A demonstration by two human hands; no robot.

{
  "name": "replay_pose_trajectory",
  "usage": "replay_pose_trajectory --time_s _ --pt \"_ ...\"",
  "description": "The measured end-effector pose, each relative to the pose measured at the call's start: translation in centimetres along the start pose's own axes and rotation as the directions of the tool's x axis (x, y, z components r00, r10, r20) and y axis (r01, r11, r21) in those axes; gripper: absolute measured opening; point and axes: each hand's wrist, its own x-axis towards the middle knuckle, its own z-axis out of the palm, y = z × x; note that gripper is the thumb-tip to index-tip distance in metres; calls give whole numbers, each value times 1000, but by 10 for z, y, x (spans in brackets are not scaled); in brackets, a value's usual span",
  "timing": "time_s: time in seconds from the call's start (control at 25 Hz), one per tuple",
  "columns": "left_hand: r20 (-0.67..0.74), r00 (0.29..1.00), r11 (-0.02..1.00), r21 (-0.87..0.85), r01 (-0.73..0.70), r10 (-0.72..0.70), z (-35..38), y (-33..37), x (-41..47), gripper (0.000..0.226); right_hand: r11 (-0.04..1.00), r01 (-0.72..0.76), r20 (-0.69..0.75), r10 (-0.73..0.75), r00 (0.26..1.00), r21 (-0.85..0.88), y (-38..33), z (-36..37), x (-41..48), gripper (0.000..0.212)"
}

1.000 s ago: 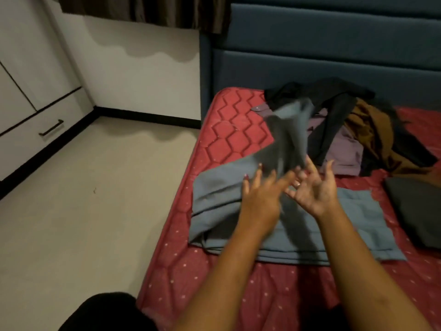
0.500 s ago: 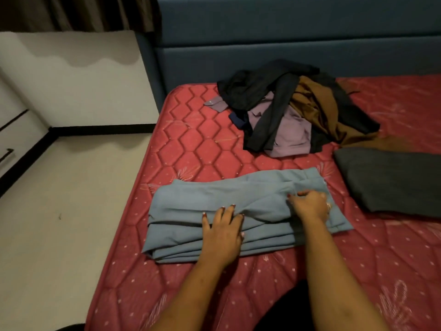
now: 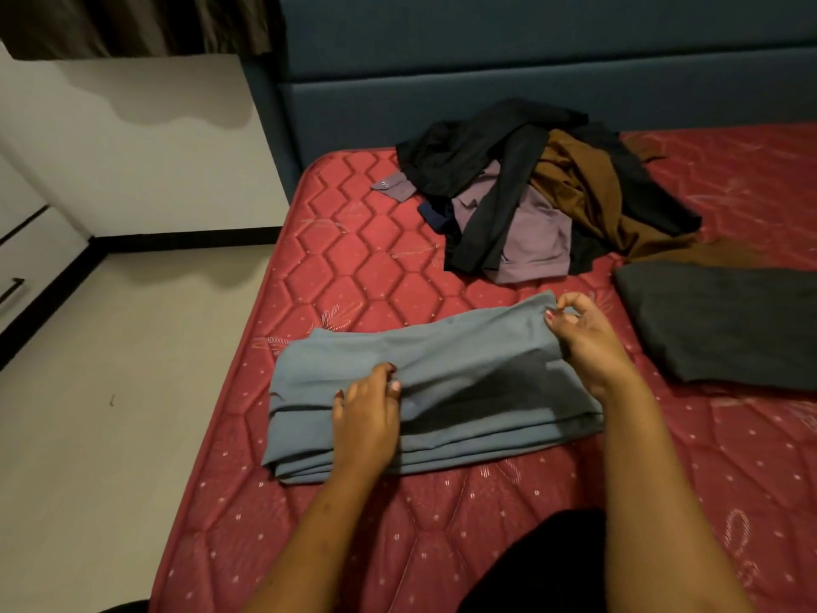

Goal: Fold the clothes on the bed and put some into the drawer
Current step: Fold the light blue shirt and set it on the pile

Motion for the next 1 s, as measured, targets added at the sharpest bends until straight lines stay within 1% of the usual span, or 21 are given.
replay_pose_trajectory --time_s 0.04,0.08,0.12,0.2,0.24,0.28,0.36,0.4,0.48,0.52,0.56,0.64,0.68,0.72,0.76,0.8,0.84,0.88,0.92,0.96,1.0 --pt "31 999 999 51 13 -15 -4 -4 6 42 982 -7 -59 -5 998 -188 6 -5 1 31" --pt "95 994 992 123 35 -47 -6 -9 10 42 935 -19 -63 -3 998 -355 20 -8 4 37" --pt "173 981 979 197 53 -88 -7 -14 14 42 885 -66 -15 67 998 -460 26 -8 2 42" --pt "284 948 959 276 63 -144 -7 -23 17 50 868 -113 86 176 981 -484 36 -1 0 63" --pt "309 939 955 290 59 -152 -7 -27 17 56 885 -86 122 159 980 -458 34 4 1 72" --pt "327 932 952 302 56 -159 -7 -31 17 63 891 -20 150 98 984 -453 29 8 3 74" --pt "363 916 942 334 43 -170 -9 -39 22 82 894 73 215 27 976 -443 18 7 8 65" --pt "383 907 934 357 30 -175 -12 -43 26 95 911 63 220 30 975 -407 12 4 11 64" --pt "414 893 920 393 0 -177 -16 -49 36 116 895 5 149 69 986 -447 7 -6 17 67" --pt "421 892 917 398 -21 -162 -18 -51 40 123 837 -36 111 114 987 -546 8 -11 18 68" --pt "418 898 915 400 -48 -136 -20 -52 41 128 743 -83 98 197 975 -664 15 -14 20 69" --pt "378 923 917 389 -93 -67 -23 -57 33 131 512 -120 83 357 931 -850 31 -12 15 72" --pt "339 940 925 367 -94 -39 -25 -63 24 132 435 -133 37 360 932 -891 33 -5 12 72" --pt "288 958 938 338 -84 -18 -28 -71 12 132 415 -165 -45 283 958 -895 27 6 8 68" --pt "217 976 953 297 -51 -16 -33 -82 -2 132 437 -166 -118 134 984 -884 15 22 7 62" --pt "135 990 969 245 -5 -29 -39 -95 -17 129 451 -115 -145 -33 989 -885 2 43 6 57" --pt "55 997 985 166 52 -62 -44 -112 -34 122 449 -21 -102 -157 982 -893 -11 70 1 54" --pt "-13 995 993 62 100 -99 -48 -130 -47 111 459 108 8 -214 977 -882 -22 104 -3 51" --pt "-57 990 991 -29 128 -129 -51 -145 -57 98 486 267 175 -227 958 -832 -31 140 -9 48" --pt "-72 986 986 -88 141 -148 -54 -157 -66 83 489 418 371 -196 908 -765 -38 180 -17 45" --pt "-59 988 985 -106 135 -142 -56 -162 -69 70 479 520 527 -135 839 -707 -41 217 -25 42"
